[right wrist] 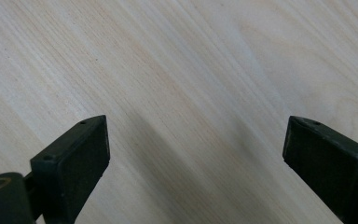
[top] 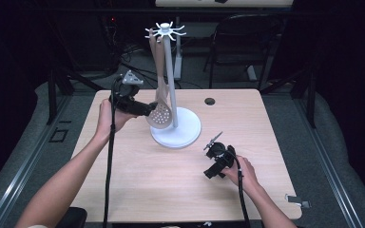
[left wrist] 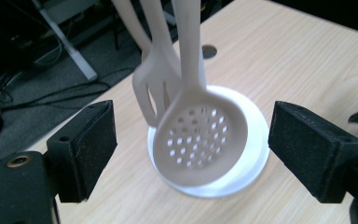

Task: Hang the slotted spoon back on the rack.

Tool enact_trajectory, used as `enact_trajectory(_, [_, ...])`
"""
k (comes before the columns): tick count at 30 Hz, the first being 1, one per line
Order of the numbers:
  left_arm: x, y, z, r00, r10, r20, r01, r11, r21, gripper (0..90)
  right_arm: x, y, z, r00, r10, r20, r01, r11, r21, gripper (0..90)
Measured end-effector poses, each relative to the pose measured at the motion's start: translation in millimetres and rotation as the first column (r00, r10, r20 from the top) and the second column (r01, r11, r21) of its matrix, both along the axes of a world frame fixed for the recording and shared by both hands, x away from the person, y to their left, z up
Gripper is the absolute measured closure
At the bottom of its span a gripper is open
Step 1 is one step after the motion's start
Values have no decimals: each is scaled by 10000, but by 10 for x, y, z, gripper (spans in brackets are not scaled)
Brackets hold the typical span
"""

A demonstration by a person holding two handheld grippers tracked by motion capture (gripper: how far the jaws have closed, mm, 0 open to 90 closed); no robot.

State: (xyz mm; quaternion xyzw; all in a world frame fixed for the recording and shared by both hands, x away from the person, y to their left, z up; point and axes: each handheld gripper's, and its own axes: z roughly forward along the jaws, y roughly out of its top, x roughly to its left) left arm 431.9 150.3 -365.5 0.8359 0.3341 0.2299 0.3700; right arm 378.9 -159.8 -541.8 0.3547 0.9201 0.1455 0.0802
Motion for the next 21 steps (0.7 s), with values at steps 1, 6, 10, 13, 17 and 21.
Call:
enact_trajectory(1, [-21,23,-45,10000,35,-30,-34,10000,63,146,-1,0,1,10000,-4,-6,4,10000,11,69])
enact_trajectory(6, [-113,155,-312,9983,203,-545,-190,9995,246,137,-5,0,-5,10000,-47,-9,47,9999,127,69])
enact_trajectory(10, [-182,273,-503,9950,432,-896,-424,9990,104,134,-4,1,1,10000,-5,-20,5,10000,59,70])
enact_trajectory(13, [-235,343,-645,9920,548,-1134,-555,9985,-32,127,-5,0,0,10000,-13,-7,13,10000,52,69])
enact_trajectory(17, [-304,399,-863,9863,442,-1589,-438,9990,60,126,-10,7,0,10000,-32,21,32,10000,39,68])
enact_trajectory(21, [-349,471,-1035,9806,587,-1869,-577,9983,107,114,-10,2,6,10000,-36,53,36,10000,-33,68])
